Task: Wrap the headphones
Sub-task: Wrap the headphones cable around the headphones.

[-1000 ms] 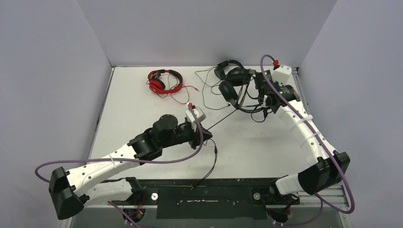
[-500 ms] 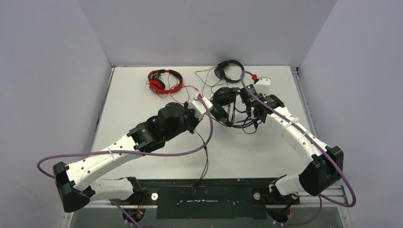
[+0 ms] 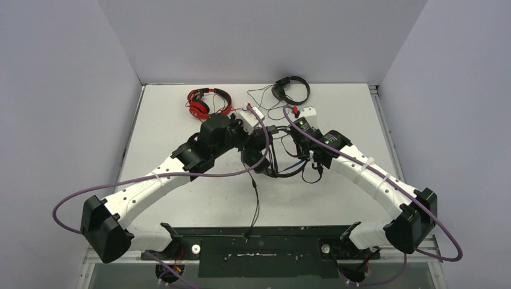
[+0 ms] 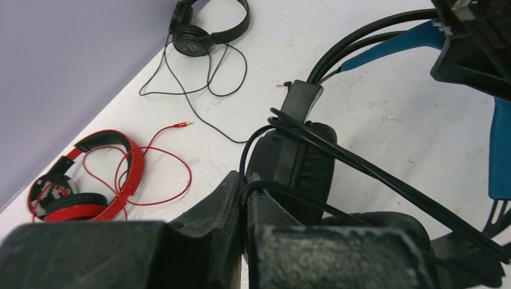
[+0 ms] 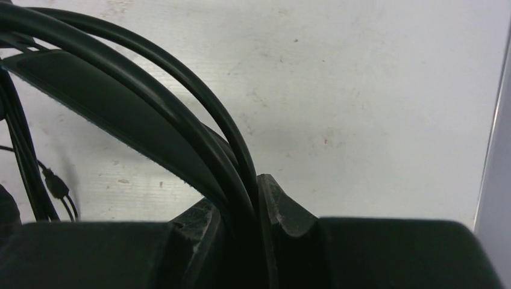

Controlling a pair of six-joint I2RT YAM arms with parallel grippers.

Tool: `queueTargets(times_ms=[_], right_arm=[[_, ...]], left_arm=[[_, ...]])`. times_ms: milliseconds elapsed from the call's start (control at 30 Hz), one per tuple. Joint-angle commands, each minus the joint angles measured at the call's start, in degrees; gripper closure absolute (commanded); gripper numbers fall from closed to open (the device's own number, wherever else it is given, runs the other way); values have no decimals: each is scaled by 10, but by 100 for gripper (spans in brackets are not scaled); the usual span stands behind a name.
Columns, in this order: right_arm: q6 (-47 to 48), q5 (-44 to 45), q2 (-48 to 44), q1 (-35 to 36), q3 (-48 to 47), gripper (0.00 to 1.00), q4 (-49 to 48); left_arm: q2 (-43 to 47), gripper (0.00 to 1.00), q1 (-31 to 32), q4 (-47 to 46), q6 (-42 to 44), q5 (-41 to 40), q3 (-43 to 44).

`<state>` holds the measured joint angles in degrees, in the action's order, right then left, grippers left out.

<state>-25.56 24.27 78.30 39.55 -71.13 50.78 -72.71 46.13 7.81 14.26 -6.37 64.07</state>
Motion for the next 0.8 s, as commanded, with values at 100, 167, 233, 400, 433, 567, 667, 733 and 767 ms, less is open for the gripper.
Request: queueTargets(times_ms=[100, 167, 233, 400, 433, 567, 667, 733, 767], right_arm=[[57, -54, -49, 31, -12, 100, 20], [62, -62, -51, 34, -16, 100, 24], [65, -63, -52, 37, -19, 100, 29], [61, -36, -40, 39, -15, 100, 43], [57, -25, -37, 39, -13, 100, 45], [35, 21, -30, 39, -7, 100, 51], [13, 59, -26, 33, -6, 100, 55], [9, 66, -23, 25, -5, 100, 53], [13, 62, -23, 23, -4, 100, 49]], left_arm=[[-22, 96, -89, -112, -53, 135, 16], [-27, 96, -103, -115, -62, 153, 16], [-30, 96, -112, -121, -69, 171, 14], [-33, 96, -122, -109, -63, 180, 19], [-33, 96, -122, -102, -59, 175, 22], [-29, 96, -123, -63, -45, 152, 35], [-23, 96, -123, -28, -43, 154, 43], [-16, 96, -123, -11, -48, 164, 43], [-11, 96, -123, -6, -49, 165, 40]])
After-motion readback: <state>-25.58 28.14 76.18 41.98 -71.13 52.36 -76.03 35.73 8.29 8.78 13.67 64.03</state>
